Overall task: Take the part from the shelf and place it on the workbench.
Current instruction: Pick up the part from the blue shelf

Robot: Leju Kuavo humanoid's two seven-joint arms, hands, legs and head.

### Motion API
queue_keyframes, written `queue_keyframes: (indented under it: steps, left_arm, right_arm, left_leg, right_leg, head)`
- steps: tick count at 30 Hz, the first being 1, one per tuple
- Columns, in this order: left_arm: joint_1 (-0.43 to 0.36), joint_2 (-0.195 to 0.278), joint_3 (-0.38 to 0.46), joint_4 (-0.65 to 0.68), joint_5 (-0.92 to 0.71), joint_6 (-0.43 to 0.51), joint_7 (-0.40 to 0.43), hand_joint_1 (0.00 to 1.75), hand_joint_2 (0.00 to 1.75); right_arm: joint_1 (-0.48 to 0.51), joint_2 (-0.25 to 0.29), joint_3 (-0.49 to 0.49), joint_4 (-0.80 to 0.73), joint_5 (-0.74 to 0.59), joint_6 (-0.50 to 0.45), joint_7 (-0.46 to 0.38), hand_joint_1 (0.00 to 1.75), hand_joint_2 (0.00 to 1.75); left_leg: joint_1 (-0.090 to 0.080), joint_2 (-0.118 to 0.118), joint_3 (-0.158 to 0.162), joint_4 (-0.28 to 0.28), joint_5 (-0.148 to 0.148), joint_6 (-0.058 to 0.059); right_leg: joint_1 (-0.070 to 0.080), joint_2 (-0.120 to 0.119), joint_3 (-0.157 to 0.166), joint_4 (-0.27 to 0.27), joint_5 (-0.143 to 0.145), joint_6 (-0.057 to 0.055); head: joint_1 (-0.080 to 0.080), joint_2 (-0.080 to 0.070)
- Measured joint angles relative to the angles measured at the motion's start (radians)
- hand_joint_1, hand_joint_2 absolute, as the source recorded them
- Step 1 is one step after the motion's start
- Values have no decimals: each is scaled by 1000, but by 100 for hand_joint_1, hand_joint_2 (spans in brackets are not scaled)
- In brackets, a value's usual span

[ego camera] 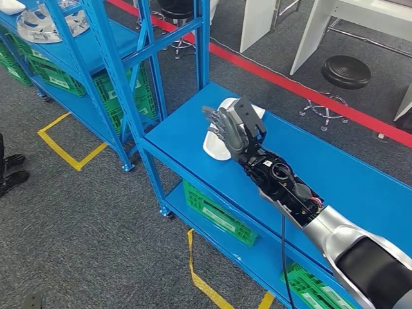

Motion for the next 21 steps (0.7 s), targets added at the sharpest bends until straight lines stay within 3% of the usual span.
queue_keyframes:
  steps: [13, 17, 21]
  left_arm:
    - [0, -1, 0, 0, -3, 0, 0, 0, 0]
    - [0, -1, 0, 0, -3, 0, 0, 0, 0]
    - [0, -1, 0, 0, -3, 0, 0, 0, 0]
  right_arm:
    - [0, 0, 0, 0, 0, -2, -1, 0, 0]
    - [0, 0, 0, 0, 0, -3, -1, 0, 175]
    - [0, 0, 0, 0, -4, -4, 0, 0, 175]
  left_leg:
    - [0, 0, 0, 0, 0, 0]
    - [0, 0, 0, 0, 0, 0]
    - [0, 0, 0, 0, 0, 0]
  right_leg:
    - [0, 0, 0, 0, 0, 0]
    - [0, 0, 0, 0, 0, 0]
    - [0, 0, 0, 0, 0, 0]
  head:
    - [0, 0]
    - [0, 0]
    - [0, 0]
